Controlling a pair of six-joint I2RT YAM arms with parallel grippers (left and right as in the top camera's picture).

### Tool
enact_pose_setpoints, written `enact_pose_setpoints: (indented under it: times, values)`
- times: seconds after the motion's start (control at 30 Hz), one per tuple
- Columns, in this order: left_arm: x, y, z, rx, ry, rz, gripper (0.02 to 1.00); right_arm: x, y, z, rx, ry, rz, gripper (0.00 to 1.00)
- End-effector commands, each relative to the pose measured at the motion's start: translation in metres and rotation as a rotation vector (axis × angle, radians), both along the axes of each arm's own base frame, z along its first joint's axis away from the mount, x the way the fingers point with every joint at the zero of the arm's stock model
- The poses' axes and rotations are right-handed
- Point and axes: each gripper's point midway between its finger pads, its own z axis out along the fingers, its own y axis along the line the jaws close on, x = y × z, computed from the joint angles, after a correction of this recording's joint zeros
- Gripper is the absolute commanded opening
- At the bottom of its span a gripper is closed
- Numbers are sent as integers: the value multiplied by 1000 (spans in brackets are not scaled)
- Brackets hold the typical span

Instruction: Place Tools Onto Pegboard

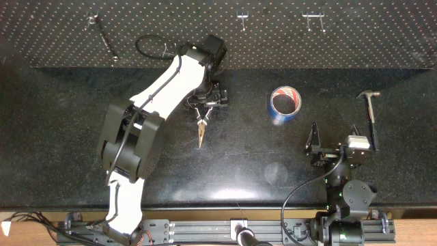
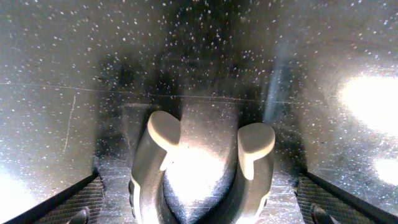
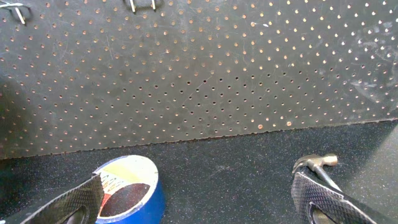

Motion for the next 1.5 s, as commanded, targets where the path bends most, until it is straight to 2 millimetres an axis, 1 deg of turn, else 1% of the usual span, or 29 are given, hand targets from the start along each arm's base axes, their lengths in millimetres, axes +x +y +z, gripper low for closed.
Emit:
enact_pose_setpoints:
  times: [0.03, 0.07, 0.13, 0.17, 0.2, 0.27, 0.4, 0.43, 0.47, 0.5, 0.57, 0.6, 0.67, 0.77, 0.83, 0.9, 1.0, 1.07, 1.1, 1.13, 1.17, 1.23, 1.27, 1.33, 1.37, 1.4, 1.43, 1.47, 1.5]
  values:
    - [-6, 12, -19, 78, 22, -13, 864, 0, 1, -2, 11, 0, 5, 991]
    - [-6, 12, -19, 78, 21, -14, 827, 0, 1, -2, 11, 0, 5, 991]
    - [-6, 12, -19, 78, 21, -14, 713, 0, 1, -2, 11, 0, 5, 991]
    - [-6, 12, -19, 78, 21, -14, 671, 0, 1, -2, 11, 0, 5, 991]
    - [-6, 12, -19, 78, 22, -14, 671, 0, 1, -2, 11, 0, 5, 991]
    - [-6, 12, -19, 78, 21, -14, 599, 0, 1, -2, 11, 0, 5, 991]
    - [-5, 12, -19, 76, 18, -17, 492, 0, 1, -2, 11, 0, 5, 989]
    - [-4, 11, -19, 74, 14, -18, 364, 0, 1, -2, 11, 0, 5, 991]
    - [-4, 11, -19, 74, 14, -18, 334, 0, 1, -2, 11, 0, 5, 991]
    - [-4, 12, -19, 77, 12, -17, 251, 0, 1, -2, 11, 0, 5, 991]
    - [-6, 13, -23, 78, 15, -17, 198, 0, 1, -2, 11, 0, 5, 991]
    - [-8, 14, -24, 82, 22, -18, 93, 0, 1, -2, 11, 0, 5, 991]
    - [-8, 14, -25, 82, 22, -17, 31, 0, 1, -2, 11, 0, 5, 991]
    - [-8, 13, -23, 76, 21, -17, 29, 0, 1, -2, 11, 0, 5, 991]
    - [-6, 12, -11, 61, -3, -14, 29, 0, 1, -2, 11, 0, 5, 991]
    - [-1, 11, 10, 43, -51, -20, 29, 0, 1, -2, 11, 0, 5, 991]
    - [0, 12, 52, 10, -133, -16, 29, 0, 1, -2, 11, 0, 5, 991]
    - [2, 18, 96, -3, -241, -10, 29, 0, 1, -2, 11, 0, 5, 991]
    - [0, 25, 134, -9, -335, -2, 29, 0, 1, -2, 11, 0, 5, 991]
    - [-1, 30, 150, -8, -378, 6, 29, 0, 1, -2, 11, 0, 5, 991]
    - [-5, 37, 172, -3, -434, 16, 29, 0, 1, -2, 11, 0, 5, 991]
    - [-10, 60, 215, 48, -572, 48, 29, 0, 1, -2, 11, 0, 5, 991]
    - [-13, 84, 248, 119, -694, 91, 27, 0, 1, -2, 11, 0, 5, 991]
    - [-12, 120, 282, 221, -835, 181, 29, 0, 1, -2, 11, 0, 5, 991]
    - [-2, 134, 289, 214, -901, 245, 29, 0, 1, -2, 11, 0, 5, 991]
    - [7, 143, 290, 171, -958, 298, 29, 0, 1, -2, 11, 0, 5, 991]
    - [20, 147, 284, 85, -1037, 343, 29, 0, 1, -2, 11, 0, 5, 991]
    - [28, 148, 281, 31, -1106, 355, 27, 0, 1, -2, 11, 0, 5, 991]
    - [35, 142, 281, -8, -1192, 296, 29, 0, 1, -2, 11, 0, 5, 991]
